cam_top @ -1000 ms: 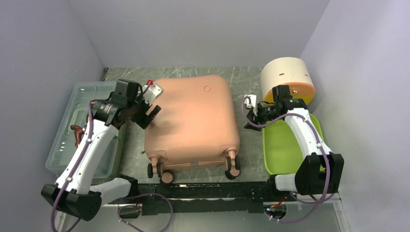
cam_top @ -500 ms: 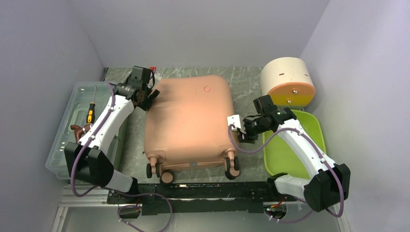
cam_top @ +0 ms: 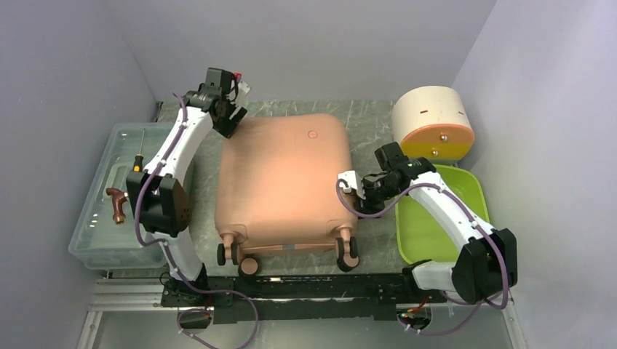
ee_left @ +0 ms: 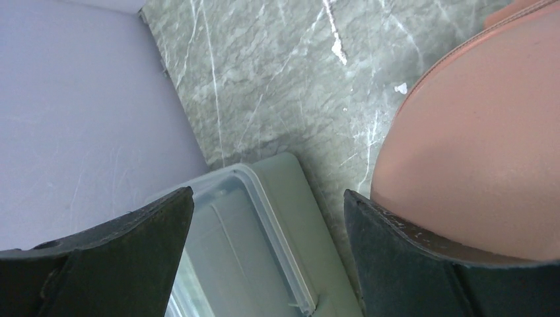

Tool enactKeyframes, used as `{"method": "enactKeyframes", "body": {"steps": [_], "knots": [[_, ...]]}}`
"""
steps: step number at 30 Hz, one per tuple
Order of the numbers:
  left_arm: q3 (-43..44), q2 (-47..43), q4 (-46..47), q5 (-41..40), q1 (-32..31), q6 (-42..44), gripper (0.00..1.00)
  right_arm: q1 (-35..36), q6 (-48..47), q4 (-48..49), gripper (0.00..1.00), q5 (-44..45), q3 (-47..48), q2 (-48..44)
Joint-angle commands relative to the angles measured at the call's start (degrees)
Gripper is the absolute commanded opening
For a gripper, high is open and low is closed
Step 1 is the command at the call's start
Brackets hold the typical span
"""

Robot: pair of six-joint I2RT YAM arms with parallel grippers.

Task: Open, take out, and arrange the luggage
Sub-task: Adjust the luggage at the center of the board.

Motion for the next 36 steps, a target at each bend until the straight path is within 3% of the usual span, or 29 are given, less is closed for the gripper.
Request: {"method": "enactKeyframes", "body": {"steps": [1,8,12,22,26,31,36], "knots": [[2.7,10.4,-4.5,25.0,-5.5,-7.2,0.92,3.2,4.7,8.9,0.5,-12.9,1.7,2.4],[12.1,19.5,-6.7,29.7,-9.4,-6.9,0.93,4.2,10.8,13.1,0.5,-19.0,6.3,7.4],[17.7,24.5,-7.6,31.2,-11.3,-7.2,0.93,5.4,17.5,21.2,0.5,-19.7,7.3,8.8],[23.6,28.5,-9.4,35.0,-13.6,-7.8,0.93,3.8,35.2,43.9,0.52,-6.5,4.2,4.6],[24.0,26.2,-9.5,33.2,-13.5,-9.1,0.94,-1.8,32.9,38.3,0.52,-11.8,6.5,2.4],[22.2,17.1,-6.4,31.3,-9.4,-10.5,0.96,-3.9,18.5,22.7,0.52,-14.4,4.8,-5.0],[20.9,7.3,-9.3,30.7,-4.4,-8.0,1.0,-3.0,3.5,4.8,0.53,-18.9,5.2,-10.7]]}}
